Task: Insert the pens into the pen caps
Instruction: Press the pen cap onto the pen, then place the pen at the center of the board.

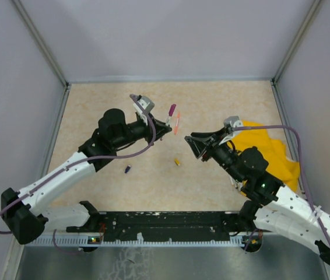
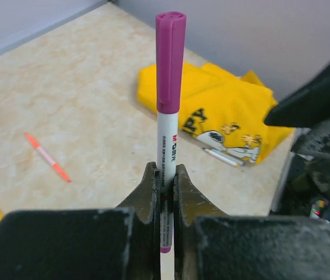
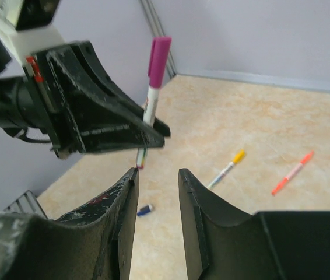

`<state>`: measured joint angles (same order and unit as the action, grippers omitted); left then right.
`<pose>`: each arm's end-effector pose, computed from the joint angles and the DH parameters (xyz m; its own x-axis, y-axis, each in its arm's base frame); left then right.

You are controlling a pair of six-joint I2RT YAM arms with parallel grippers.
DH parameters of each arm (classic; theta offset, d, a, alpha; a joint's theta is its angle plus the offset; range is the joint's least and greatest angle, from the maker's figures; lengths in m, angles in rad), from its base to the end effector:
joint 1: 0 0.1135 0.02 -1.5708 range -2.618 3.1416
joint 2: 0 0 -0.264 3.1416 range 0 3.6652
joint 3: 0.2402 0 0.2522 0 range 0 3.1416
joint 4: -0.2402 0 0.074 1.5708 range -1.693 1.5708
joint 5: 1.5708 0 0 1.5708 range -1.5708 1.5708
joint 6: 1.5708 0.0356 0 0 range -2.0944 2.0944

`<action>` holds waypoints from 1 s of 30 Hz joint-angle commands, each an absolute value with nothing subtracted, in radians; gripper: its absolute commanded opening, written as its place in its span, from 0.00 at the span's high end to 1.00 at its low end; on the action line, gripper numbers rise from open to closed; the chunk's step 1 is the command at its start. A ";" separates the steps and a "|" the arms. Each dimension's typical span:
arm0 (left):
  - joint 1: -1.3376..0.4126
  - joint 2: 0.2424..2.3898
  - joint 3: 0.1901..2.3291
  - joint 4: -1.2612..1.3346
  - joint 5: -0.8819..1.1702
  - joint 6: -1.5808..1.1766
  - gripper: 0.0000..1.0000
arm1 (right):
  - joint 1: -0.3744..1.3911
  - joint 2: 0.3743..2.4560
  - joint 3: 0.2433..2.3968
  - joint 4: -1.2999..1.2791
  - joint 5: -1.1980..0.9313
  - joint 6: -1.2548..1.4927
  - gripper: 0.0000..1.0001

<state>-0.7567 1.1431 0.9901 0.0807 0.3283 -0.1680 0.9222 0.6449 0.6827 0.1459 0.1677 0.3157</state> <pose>0.1878 -0.1931 0.3679 -0.1995 -0.0293 -0.9795 0.8625 0.4692 -0.1897 0.1007 0.1230 0.3613 -0.1083 0.3639 -0.9251 -0.6869 0.6453 0.3343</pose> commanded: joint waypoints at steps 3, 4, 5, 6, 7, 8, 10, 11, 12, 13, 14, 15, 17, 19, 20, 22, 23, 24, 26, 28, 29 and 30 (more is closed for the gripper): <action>-0.748 1.230 1.085 -0.088 0.052 -0.100 1.00 | 0.936 0.592 0.625 0.077 0.339 0.349 0.66; -0.745 1.248 1.092 -0.105 0.033 -0.098 1.00 | 0.936 0.592 0.620 0.062 0.348 0.351 0.66; -0.740 1.262 1.099 -0.122 0.025 -0.094 1.00 | 0.936 0.595 0.619 0.048 0.347 0.350 0.66; -0.735 1.276 1.104 -0.136 0.017 -0.092 1.00 | 0.936 0.604 0.621 0.030 0.342 0.350 0.66; -0.730 1.290 1.110 -0.149 0.010 -0.094 1.00 | 0.936 0.613 0.624 0.012 0.335 0.349 0.66; -0.720 1.304 1.114 -0.163 0.008 -0.096 1.00 | 0.936 0.621 0.628 -0.003 0.328 0.350 0.66; -0.705 1.329 1.116 -0.180 0.008 -0.102 1.00 | 0.936 0.638 0.628 -0.035 0.319 0.353 0.66; -0.697 1.339 1.115 -0.186 0.008 -0.104 1.00 | 0.936 0.647 0.627 -0.045 0.319 0.357 0.66; -0.689 1.350 1.116 -0.196 0.007 -0.108 1.00 | 0.936 0.654 0.625 -0.055 0.321 0.361 0.66; -0.675 1.362 1.117 -0.204 0.006 -0.115 1.00 | 0.936 0.658 0.622 -0.062 0.325 0.367 0.66; -0.661 1.375 1.119 -0.213 0.012 -0.124 1.00 | 0.936 0.663 0.619 -0.068 0.333 0.374 0.66; -0.641 1.388 1.122 -0.222 0.018 -0.134 1.00 | 0.936 0.664 0.615 -0.072 0.341 0.384 0.66; -0.599 1.416 1.130 -0.244 0.040 -0.163 1.00 | 0.936 0.664 0.602 -0.073 0.352 0.399 0.66; -0.552 1.443 1.135 -0.262 0.067 -0.194 1.00 | 0.936 0.665 0.589 -0.073 0.364 0.412 0.66; -0.528 1.463 1.138 -0.270 0.082 -0.205 1.00 | 0.936 0.664 0.585 -0.074 0.370 0.417 0.66; -0.494 1.494 1.147 -0.291 0.091 -0.222 1.00 | 0.936 0.665 0.579 -0.077 0.379 0.422 0.66; -0.479 1.513 1.155 -0.305 0.085 -0.227 1.00 | 0.936 0.664 0.577 -0.081 0.383 0.423 0.66; -0.469 1.534 1.165 -0.323 0.076 -0.230 1.00 | 0.936 0.665 0.575 -0.084 0.388 0.423 0.66; -0.455 1.582 1.193 -0.364 0.050 -0.234 1.00 | 0.937 0.666 0.574 -0.094 0.398 0.426 0.66; -0.448 1.638 1.228 -0.406 0.022 -0.243 1.00 | 0.936 0.666 0.571 -0.099 0.405 0.430 0.66; -0.445 1.671 1.260 -0.435 0.003 -0.252 1.00 | 0.936 0.666 0.568 -0.102 0.407 0.434 0.66; -0.443 1.702 1.286 -0.470 -0.009 -0.260 1.00 | 0.936 0.666 0.565 -0.102 0.409 0.439 0.66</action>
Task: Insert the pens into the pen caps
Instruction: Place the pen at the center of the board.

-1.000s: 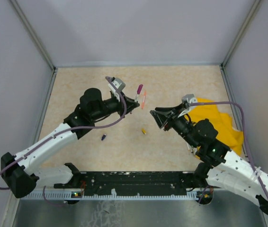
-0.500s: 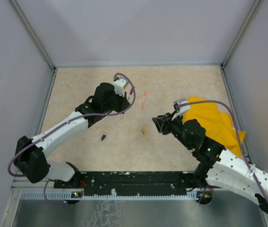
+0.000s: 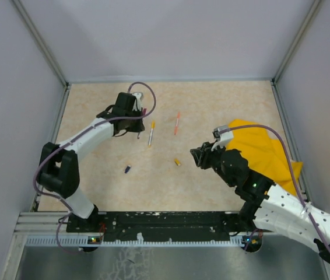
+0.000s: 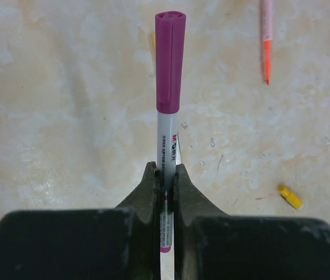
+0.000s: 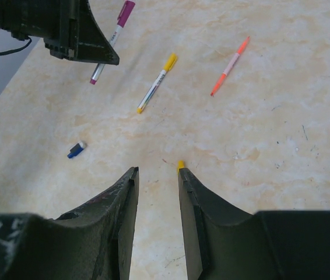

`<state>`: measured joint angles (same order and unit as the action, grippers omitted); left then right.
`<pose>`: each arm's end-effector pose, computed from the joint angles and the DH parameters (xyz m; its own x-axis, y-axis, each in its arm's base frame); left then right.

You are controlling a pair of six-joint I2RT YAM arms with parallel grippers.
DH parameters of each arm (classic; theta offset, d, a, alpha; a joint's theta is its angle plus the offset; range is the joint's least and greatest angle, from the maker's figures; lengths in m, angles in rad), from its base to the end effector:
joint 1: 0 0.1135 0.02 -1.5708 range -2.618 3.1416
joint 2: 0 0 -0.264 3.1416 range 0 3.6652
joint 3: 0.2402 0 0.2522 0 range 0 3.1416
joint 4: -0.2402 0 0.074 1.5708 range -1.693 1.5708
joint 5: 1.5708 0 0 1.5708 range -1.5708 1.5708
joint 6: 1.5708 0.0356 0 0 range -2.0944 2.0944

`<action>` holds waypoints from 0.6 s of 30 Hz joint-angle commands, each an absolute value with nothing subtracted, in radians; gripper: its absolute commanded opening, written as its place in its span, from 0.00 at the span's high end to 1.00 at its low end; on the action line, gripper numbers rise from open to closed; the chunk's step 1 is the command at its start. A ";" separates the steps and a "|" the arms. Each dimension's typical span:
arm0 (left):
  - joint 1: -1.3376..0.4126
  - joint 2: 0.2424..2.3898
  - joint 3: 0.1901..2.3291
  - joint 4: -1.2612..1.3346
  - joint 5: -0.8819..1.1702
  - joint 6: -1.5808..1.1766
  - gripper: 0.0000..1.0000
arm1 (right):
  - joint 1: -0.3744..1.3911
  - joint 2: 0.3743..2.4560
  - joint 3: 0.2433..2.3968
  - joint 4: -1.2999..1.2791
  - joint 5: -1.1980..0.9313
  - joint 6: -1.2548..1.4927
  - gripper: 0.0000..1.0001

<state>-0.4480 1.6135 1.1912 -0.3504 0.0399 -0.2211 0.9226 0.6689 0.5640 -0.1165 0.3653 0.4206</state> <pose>0.3218 -0.1562 0.2551 -0.7144 0.1002 -0.6925 0.3094 0.9329 -0.1842 0.1112 0.1258 0.2877 -0.3391 0.1839 -0.9226 -0.4335 0.8399 0.3267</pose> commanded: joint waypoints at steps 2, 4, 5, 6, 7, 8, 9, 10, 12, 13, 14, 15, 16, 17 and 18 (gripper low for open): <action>-0.443 1.757 1.326 -0.523 -0.032 -0.277 1.00 | 0.936 0.667 0.559 -0.101 0.413 0.449 0.66; -0.443 1.792 1.338 -0.525 -0.054 -0.289 1.00 | 0.936 0.667 0.554 -0.103 0.414 0.457 0.66; -0.443 1.803 1.340 -0.522 -0.068 -0.295 1.00 | 0.936 0.668 0.552 -0.105 0.414 0.460 0.66; -0.443 1.814 1.344 -0.520 -0.081 -0.299 1.00 | 0.936 0.667 0.551 -0.106 0.416 0.462 0.66; -0.442 1.825 1.348 -0.521 -0.098 -0.303 1.00 | 0.937 0.667 0.549 -0.108 0.416 0.463 0.66; -0.442 1.837 1.352 -0.520 -0.112 -0.304 1.00 | 0.936 0.667 0.551 -0.112 0.417 0.464 0.66; -0.441 1.845 1.356 -0.518 -0.121 -0.303 1.00 | 0.937 0.667 0.549 -0.114 0.419 0.465 0.66; -0.441 1.855 1.361 -0.516 -0.129 -0.302 1.00 | 0.936 0.667 0.549 -0.117 0.419 0.466 0.66; -0.442 1.876 1.371 -0.518 -0.134 -0.301 1.00 | 0.936 0.667 0.546 -0.118 0.420 0.466 0.66; -0.441 1.885 1.374 -0.518 -0.135 -0.300 1.00 | 0.935 0.667 0.545 -0.117 0.420 0.466 0.66; -0.441 1.895 1.377 -0.518 -0.135 -0.301 0.99 | 0.937 0.669 0.544 -0.117 0.420 0.466 0.66; -0.442 1.905 1.380 -0.518 -0.136 -0.304 0.98 | 0.937 0.669 0.543 -0.117 0.420 0.466 0.66; -0.440 1.913 1.382 -0.516 -0.136 -0.306 0.97 | 0.935 0.670 0.540 -0.117 0.420 0.468 0.66; -0.440 1.922 1.383 -0.515 -0.137 -0.307 0.97 | 0.936 0.671 0.540 -0.117 0.419 0.468 0.66; -0.441 1.929 1.386 -0.513 -0.140 -0.308 0.97 | 0.936 0.671 0.538 -0.118 0.419 0.469 0.66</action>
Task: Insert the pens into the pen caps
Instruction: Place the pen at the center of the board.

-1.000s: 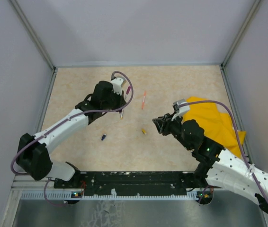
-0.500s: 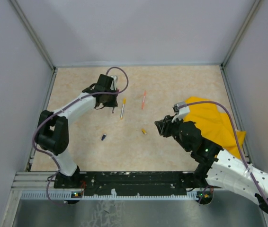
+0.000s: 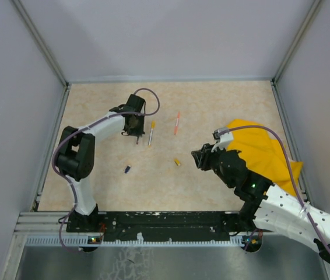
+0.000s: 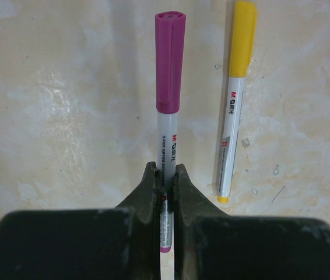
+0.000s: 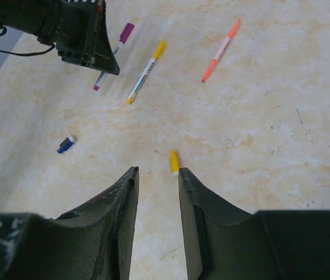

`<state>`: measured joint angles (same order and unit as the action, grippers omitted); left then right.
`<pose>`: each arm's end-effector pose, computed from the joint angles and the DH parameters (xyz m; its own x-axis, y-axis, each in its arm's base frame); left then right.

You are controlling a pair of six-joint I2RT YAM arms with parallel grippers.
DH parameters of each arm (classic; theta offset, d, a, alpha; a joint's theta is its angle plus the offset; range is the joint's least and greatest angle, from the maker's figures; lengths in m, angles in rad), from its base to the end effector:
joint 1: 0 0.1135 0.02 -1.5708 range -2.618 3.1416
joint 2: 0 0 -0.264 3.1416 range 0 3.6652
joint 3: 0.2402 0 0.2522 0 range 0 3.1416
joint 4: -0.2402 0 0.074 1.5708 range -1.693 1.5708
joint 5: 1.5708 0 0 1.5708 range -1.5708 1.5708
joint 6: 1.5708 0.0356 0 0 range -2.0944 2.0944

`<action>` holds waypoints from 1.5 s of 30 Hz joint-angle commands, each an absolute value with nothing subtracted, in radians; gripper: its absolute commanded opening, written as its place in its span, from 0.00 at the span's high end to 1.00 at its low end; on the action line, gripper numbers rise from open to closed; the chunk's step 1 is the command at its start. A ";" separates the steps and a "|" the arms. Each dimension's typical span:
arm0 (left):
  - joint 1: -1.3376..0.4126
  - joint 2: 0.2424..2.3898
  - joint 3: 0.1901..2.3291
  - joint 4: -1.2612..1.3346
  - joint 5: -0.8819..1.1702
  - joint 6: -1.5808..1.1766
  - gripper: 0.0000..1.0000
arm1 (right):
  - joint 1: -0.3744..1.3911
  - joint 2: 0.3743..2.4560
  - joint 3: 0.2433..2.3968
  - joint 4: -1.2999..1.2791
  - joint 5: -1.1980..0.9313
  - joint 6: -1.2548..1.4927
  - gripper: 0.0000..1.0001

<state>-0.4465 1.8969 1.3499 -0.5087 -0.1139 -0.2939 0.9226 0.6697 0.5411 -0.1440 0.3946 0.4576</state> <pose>0.3615 -0.1686 0.1922 -0.8609 0.0931 -0.5001 0.1349 0.9897 -0.0480 0.1115 0.1245 0.2767 -0.3722 0.1841 -0.9097 -0.3878 0.8596 0.3326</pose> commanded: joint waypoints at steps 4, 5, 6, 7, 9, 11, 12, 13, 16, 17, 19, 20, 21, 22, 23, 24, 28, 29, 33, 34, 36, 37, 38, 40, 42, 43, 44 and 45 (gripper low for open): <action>-0.441 1.953 1.391 -0.505 -0.152 -0.312 0.96 | 0.936 0.674 0.535 -0.117 0.417 0.472 0.66; -0.442 1.959 1.394 -0.505 -0.152 -0.313 0.96 | 0.937 0.675 0.535 -0.117 0.417 0.472 0.66; -0.442 1.966 1.398 -0.503 -0.151 -0.312 0.95 | 0.936 0.676 0.534 -0.117 0.415 0.472 0.66; -0.441 1.971 1.401 -0.502 -0.149 -0.312 0.95 | 0.936 0.678 0.534 -0.117 0.414 0.472 0.66; -0.442 1.984 1.406 -0.503 -0.149 -0.311 0.93 | 0.936 0.679 0.535 -0.118 0.413 0.472 0.66; -0.441 1.993 1.408 -0.503 -0.150 -0.310 0.91 | 0.936 0.682 0.535 -0.120 0.412 0.470 0.66; -0.441 1.996 1.407 -0.503 -0.151 -0.311 0.90 | 0.936 0.682 0.535 -0.121 0.412 0.471 0.66; -0.442 1.998 1.406 -0.503 -0.152 -0.310 0.89 | 0.936 0.683 0.536 -0.122 0.413 0.471 0.66; -0.441 2.005 1.404 -0.503 -0.154 -0.310 0.85 | 0.936 0.687 0.537 -0.121 0.416 0.470 0.66; -0.441 2.006 1.403 -0.503 -0.154 -0.309 0.82 | 0.936 0.688 0.538 -0.120 0.416 0.471 0.66; -0.441 2.004 1.402 -0.505 -0.156 -0.311 0.78 | 0.936 0.694 0.541 -0.121 0.416 0.470 0.66; -0.441 2.003 1.401 -0.505 -0.156 -0.311 0.76 | 0.936 0.697 0.543 -0.120 0.414 0.469 0.66; -0.441 2.001 1.401 -0.505 -0.156 -0.309 0.75 | 0.937 0.701 0.545 -0.121 0.413 0.469 0.66; -0.440 1.999 1.400 -0.506 -0.156 -0.310 0.74 | 0.937 0.705 0.548 -0.122 0.413 0.469 0.66; -0.440 1.997 1.399 -0.506 -0.156 -0.309 0.74 | 0.936 0.709 0.550 -0.121 0.411 0.470 0.66; -0.439 1.993 1.399 -0.506 -0.155 -0.309 0.73 | 0.936 0.712 0.553 -0.123 0.410 0.470 0.66; -0.440 1.977 1.400 -0.509 -0.148 -0.309 0.72 | 0.936 0.720 0.563 -0.129 0.411 0.470 0.66; -0.440 1.971 1.401 -0.510 -0.145 -0.309 0.72 | 0.936 0.721 0.566 -0.133 0.414 0.469 0.66; -0.440 1.931 1.401 -0.512 -0.130 -0.302 0.70 | 0.936 0.722 0.578 -0.154 0.433 0.467 0.66; -0.440 1.920 1.401 -0.511 -0.120 -0.300 0.70 | 0.936 0.722 0.582 -0.161 0.436 0.464 0.66; -0.439 1.891 1.400 -0.505 -0.090 -0.292 0.68 | 0.936 0.727 0.593 -0.181 0.447 0.460 0.66; -0.440 1.874 1.397 -0.497 -0.073 -0.285 0.68 | 0.936 0.731 0.602 -0.190 0.452 0.458 0.66; -0.440 1.855 1.390 -0.489 -0.055 -0.277 0.67 | 0.935 0.734 0.610 -0.201 0.455 0.456 0.66; -0.440 1.818 1.381 -0.468 -0.028 -0.260 0.66 | 0.934 0.744 0.635 -0.223 0.456 0.451 0.66; -0.440 1.780 1.368 -0.450 0.001 -0.245 0.65 | 0.935 0.757 0.657 -0.246 0.456 0.448 0.66; -0.440 1.759 1.361 -0.441 0.011 -0.240 0.65 | 0.935 0.764 0.668 -0.260 0.458 0.448 0.66; -0.439 1.740 1.353 -0.431 0.022 -0.234 0.65 | 0.935 0.773 0.678 -0.275 0.458 0.447 0.66; -0.440 1.719 1.344 -0.417 0.041 -0.223 0.65 | 0.934 0.782 0.690 -0.291 0.457 0.449 0.66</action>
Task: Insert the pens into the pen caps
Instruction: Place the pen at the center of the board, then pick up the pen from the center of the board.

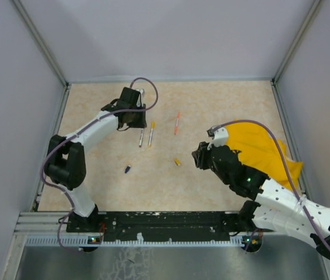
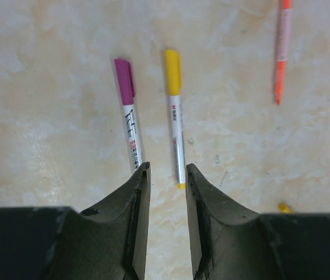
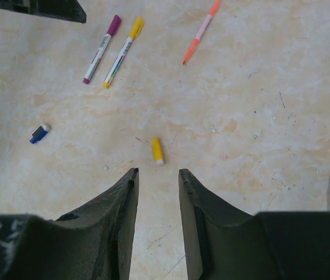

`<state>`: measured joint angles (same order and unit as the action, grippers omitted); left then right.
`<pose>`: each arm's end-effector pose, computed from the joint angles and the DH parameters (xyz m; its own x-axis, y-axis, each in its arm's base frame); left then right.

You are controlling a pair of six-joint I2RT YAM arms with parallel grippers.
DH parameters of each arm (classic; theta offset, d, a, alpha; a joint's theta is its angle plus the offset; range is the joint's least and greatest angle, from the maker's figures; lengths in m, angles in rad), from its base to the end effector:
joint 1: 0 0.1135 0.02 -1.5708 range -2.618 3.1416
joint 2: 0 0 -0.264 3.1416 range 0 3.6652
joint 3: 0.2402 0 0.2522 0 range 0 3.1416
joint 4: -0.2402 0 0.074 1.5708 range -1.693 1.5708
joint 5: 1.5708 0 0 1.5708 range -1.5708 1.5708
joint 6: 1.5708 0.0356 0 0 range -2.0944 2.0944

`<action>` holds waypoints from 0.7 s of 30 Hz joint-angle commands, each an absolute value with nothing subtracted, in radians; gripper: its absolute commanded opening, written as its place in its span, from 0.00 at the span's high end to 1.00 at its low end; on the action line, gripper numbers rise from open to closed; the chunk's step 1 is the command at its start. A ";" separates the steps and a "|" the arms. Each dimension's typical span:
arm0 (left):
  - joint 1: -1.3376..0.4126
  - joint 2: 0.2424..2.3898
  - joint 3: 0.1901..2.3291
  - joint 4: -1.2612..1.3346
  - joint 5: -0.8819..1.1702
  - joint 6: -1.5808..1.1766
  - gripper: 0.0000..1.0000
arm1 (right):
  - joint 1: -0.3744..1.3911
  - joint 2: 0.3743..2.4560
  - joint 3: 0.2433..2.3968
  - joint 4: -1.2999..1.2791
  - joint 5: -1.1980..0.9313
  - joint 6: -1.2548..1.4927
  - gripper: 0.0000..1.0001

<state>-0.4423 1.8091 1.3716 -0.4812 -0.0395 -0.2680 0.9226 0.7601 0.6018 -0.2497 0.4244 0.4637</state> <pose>0.3586 -0.1683 0.2335 -0.8002 0.0862 -0.5935 0.2013 0.9708 -0.1304 0.1190 0.1328 0.2738 -0.4371 0.0980 -0.8941 -0.3385 0.9031 0.2644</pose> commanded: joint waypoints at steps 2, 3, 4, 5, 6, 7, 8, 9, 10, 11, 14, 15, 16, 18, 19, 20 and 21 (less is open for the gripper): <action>-0.439 1.668 1.325 -0.388 0.071 -0.207 0.65 | 0.928 0.807 0.718 -0.341 0.452 0.455 0.65; -0.440 1.644 1.312 -0.372 0.087 -0.197 0.64 | 0.923 0.821 0.731 -0.360 0.443 0.458 0.65; -0.439 1.621 1.294 -0.349 0.103 -0.188 0.64 | 0.917 0.835 0.743 -0.378 0.430 0.460 0.65; -0.440 1.594 1.276 -0.326 0.116 -0.179 0.64 | 0.908 0.846 0.756 -0.390 0.411 0.460 0.65; -0.440 1.569 1.254 -0.301 0.130 -0.171 0.64 | 0.899 0.859 0.765 -0.399 0.389 0.460 0.65; -0.440 1.546 1.223 -0.266 0.140 -0.165 0.64 | 0.887 0.873 0.774 -0.406 0.365 0.459 0.64; -0.439 1.523 1.203 -0.243 0.145 -0.161 0.64 | 0.875 0.881 0.780 -0.412 0.340 0.461 0.64; -0.439 1.502 1.184 -0.224 0.147 -0.159 0.64 | 0.858 0.890 0.786 -0.417 0.318 0.463 0.64; -0.439 1.484 1.166 -0.209 0.148 -0.157 0.63 | 0.841 0.900 0.789 -0.425 0.297 0.471 0.64; -0.440 1.466 1.151 -0.197 0.144 -0.154 0.63 | 0.824 0.909 0.794 -0.432 0.278 0.479 0.64; -0.439 1.425 1.113 -0.167 0.129 -0.151 0.63 | 0.780 0.944 0.803 -0.453 0.235 0.500 0.64; -0.440 1.413 1.103 -0.157 0.124 -0.152 0.63 | 0.771 0.957 0.809 -0.462 0.227 0.503 0.64; -0.440 1.403 1.095 -0.152 0.120 -0.154 0.62 | 0.766 0.974 0.815 -0.470 0.222 0.504 0.64; -0.439 1.390 1.086 -0.142 0.119 -0.158 0.62 | 0.760 1.014 0.832 -0.488 0.217 0.505 0.64; -0.440 1.385 1.086 -0.142 0.121 -0.158 0.62 | 0.758 1.036 0.839 -0.498 0.218 0.506 0.64; -0.440 1.380 1.086 -0.143 0.122 -0.159 0.62 | 0.755 1.056 0.850 -0.512 0.217 0.510 0.64; -0.440 1.379 1.087 -0.144 0.122 -0.159 0.62 | 0.754 1.080 0.859 -0.520 0.218 0.514 0.64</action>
